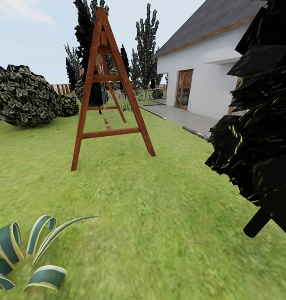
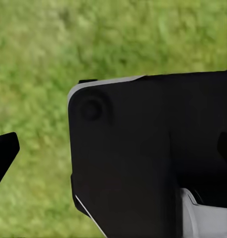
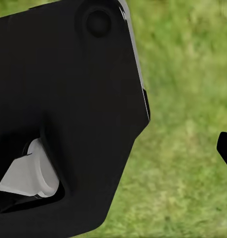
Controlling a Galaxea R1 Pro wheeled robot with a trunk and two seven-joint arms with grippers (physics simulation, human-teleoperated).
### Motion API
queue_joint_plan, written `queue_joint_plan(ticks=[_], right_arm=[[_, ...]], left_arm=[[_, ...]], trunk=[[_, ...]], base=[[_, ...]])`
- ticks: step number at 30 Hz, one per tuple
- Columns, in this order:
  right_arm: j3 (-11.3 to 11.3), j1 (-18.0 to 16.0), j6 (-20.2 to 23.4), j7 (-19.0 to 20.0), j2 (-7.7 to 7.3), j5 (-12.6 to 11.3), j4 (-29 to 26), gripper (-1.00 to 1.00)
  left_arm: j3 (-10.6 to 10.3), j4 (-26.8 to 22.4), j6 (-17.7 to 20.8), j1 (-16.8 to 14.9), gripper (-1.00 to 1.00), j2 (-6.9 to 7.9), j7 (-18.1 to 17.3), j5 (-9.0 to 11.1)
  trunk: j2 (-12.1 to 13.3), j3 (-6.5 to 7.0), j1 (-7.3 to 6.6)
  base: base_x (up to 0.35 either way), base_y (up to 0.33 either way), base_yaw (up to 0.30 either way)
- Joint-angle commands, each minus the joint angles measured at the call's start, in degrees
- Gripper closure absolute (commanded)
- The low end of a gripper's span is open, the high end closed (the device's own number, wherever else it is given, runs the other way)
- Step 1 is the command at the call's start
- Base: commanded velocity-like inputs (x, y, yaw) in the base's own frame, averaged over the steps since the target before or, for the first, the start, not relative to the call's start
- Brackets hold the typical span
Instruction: Take the three Easter eggs out of the wicker basket on the lawn in the garden, then place them on the lawn next to a single tree (choose any tree) so that all three eggs are next to the same tree and none are left in the basket.
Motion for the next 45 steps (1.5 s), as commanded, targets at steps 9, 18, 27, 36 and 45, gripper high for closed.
queue_joint_plan(ticks=[9, 18, 27, 36, 45], right_arm=[[-0.19, -0.01, -0.15, -0.01, 0.01, -0.01, -0.02, -1.0], [-0.19, -0.01, -0.15, -0.01, 0.01, -0.01, -0.02, -1.0], [-0.19, -0.01, -0.15, -0.01, 0.01, -0.01, -0.02, -1.0], [-0.19, -0.01, -0.15, -0.01, 0.01, -0.01, -0.04, -1.0], [-0.19, -0.01, -0.15, -0.01, 0.01, -0.01, -0.02, -1.0]], left_arm=[[-0.28, 0.03, -0.21, -0.05, -1.0, 0.03, -0.53, -0.05], [-0.28, 0.03, -0.19, -0.04, -1.0, 0.03, -0.62, -0.05], [-0.28, 0.03, -0.17, -0.04, -1.0, 0.03, -0.65, -0.05], [-0.28, 0.03, -0.17, -0.06, -1.0, 0.03, -0.64, -0.05], [-0.28, 0.03, -0.17, -0.04, -1.0, 0.03, -0.65, -0.05]], trunk=[[-0.11, -0.11, 0.04], [-0.11, -0.11, 0.04], [-0.11, -0.11, 0.04], [-0.11, -0.11, 0.04], [-0.11, -0.11, 0.04]], base=[[0.164, 0.0, 0.0], [0.216, 0.0, 0.0], [0.297, 0.0, 0.0], [0.27, 0.0, 0.0], [0.268, 0.0, 0.0]])
